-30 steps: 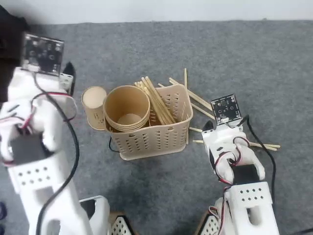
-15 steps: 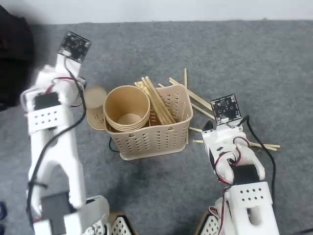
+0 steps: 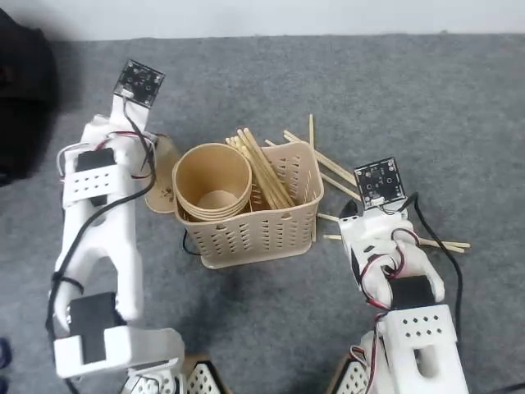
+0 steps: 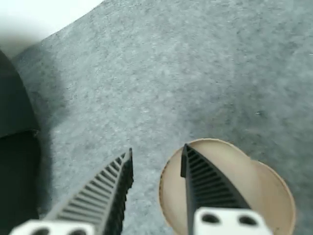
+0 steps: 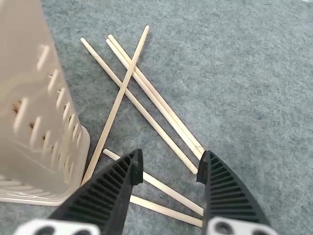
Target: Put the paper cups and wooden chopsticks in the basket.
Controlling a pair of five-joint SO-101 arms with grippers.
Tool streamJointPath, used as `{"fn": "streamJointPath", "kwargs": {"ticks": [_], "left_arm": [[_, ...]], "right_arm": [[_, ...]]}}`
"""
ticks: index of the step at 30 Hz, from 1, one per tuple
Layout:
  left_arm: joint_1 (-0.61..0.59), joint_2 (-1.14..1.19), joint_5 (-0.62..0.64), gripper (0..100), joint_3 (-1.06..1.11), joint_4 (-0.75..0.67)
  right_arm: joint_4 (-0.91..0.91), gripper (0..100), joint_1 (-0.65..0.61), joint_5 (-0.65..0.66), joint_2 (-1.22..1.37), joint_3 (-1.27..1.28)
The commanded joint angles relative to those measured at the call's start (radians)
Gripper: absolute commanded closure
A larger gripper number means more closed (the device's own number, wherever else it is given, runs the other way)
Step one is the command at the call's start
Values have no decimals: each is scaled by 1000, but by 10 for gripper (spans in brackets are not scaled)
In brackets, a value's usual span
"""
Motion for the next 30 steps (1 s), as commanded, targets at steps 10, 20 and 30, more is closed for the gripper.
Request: {"fn": "streamJointPath", "kwargs": {"ticks": [10,20,30], "left_arm": [[-160,46,-169,837,8,-8],[-207,44,-170,837,2,-213],[-321,5,-118,837,-33,-273]], "right_arm": [[-21,805,-13,17,-12,-9],[-15,805,-13,17,-12,-9],[-21,805,-13,17,-12,-9]]}}
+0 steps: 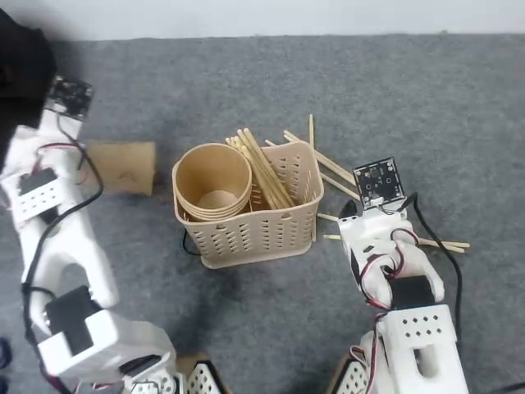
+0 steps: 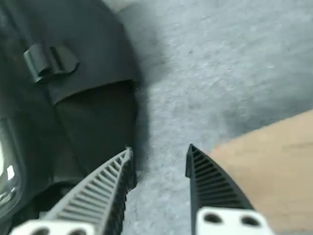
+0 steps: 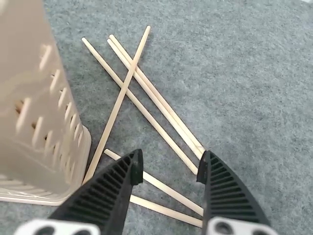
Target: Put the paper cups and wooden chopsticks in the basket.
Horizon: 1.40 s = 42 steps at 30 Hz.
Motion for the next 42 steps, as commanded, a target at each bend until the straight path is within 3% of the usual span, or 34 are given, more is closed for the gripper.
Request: {"fn": "streamJointPath", "kwargs": {"ticks": [1,5,13,18,28,42], "left_arm": [[-21,-71,72,837,-67,91],[21,-163,106,837,-194,341],[258,-238,118,837,-170,592],[292,-238,206,837,-71,535],[249,-238,203,868,148,298],[216,-236,170,843,160,250]], "right_arm": [[-21,805,-10,17,-12,-9],[-18,805,-33,17,-12,-9],[-15,805,-30,21,-12,-9],[-13,805,-33,72,-12,-9],[-13,805,-35,74,-12,-9],[-13,805,-36,77,-12,-9]]}}
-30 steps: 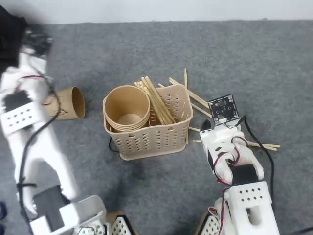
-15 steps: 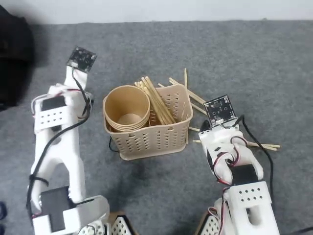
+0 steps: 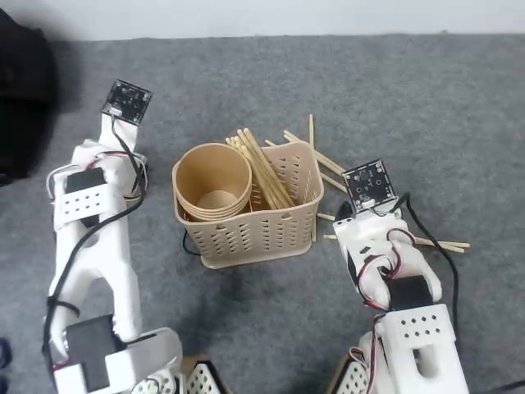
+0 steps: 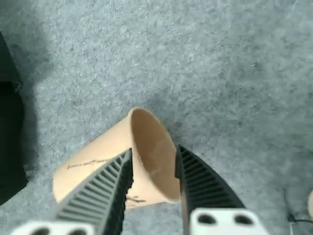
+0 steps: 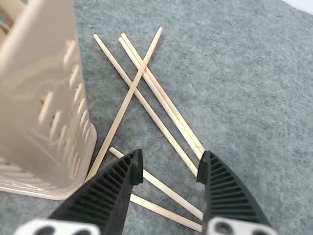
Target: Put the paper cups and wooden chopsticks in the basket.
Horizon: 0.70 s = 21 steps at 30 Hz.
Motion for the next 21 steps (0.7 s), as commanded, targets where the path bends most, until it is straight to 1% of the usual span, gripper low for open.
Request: {"fn": "streamJointPath", "kwargs": {"ticks": [1,6,8,13,17,21], "left_arm": [[-17,-32,-32,837,27,-74],[-28,-32,-40,836,122,-210],[-26,-32,-40,836,143,-239],[-28,-29,-40,836,166,-282],[-40,52,-41,838,148,-287],[-54,160,-61,900,99,-282]], "right_arm": [[-13,805,-5,21,-12,-9],[-13,805,-5,21,-12,-9],[-13,805,-5,20,-12,-9],[-13,805,-5,20,-12,-9],[-13,805,-5,20,-12,-9],[-13,805,-5,20,-12,-9]]}}
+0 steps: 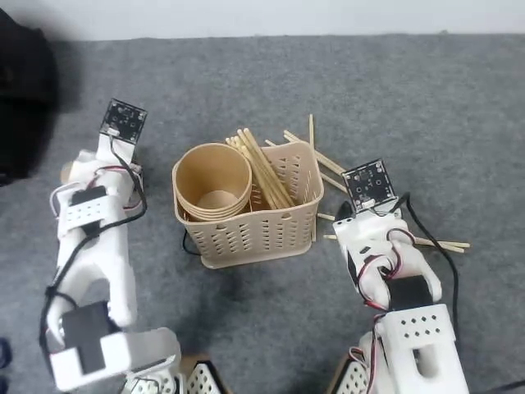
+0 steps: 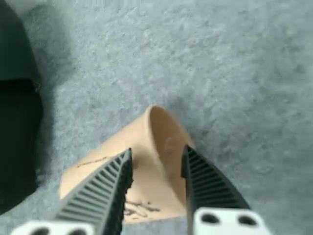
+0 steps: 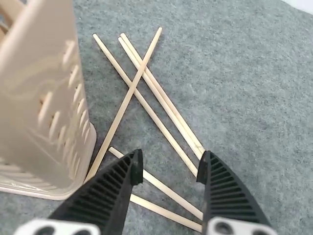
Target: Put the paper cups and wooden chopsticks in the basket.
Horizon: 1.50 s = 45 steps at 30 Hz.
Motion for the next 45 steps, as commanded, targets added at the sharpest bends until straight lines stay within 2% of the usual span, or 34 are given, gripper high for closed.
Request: {"fn": "streamJointPath", "kwargs": {"ticks": [1,6,12,16,20,25,34,45], "left_arm": [[-15,72,-51,918,-48,-3],[-12,94,-121,990,-56,-2],[-9,40,-121,991,-67,26],[38,-117,-120,991,-82,149],[103,-318,-118,991,-145,350],[127,-468,-115,991,-240,574],[40,-525,-83,991,-406,841],[43,-519,-52,991,-329,1065]], "right_arm": [[-13,805,-5,20,-12,-9],[-13,805,-5,20,-12,-9],[-13,805,-5,21,-12,-9],[-13,805,-5,21,-12,-9],[-13,805,-5,21,-12,-9],[-13,805,-5,21,-12,-8],[-21,805,-5,21,-12,6],[-19,805,-5,21,-12,6]]}}
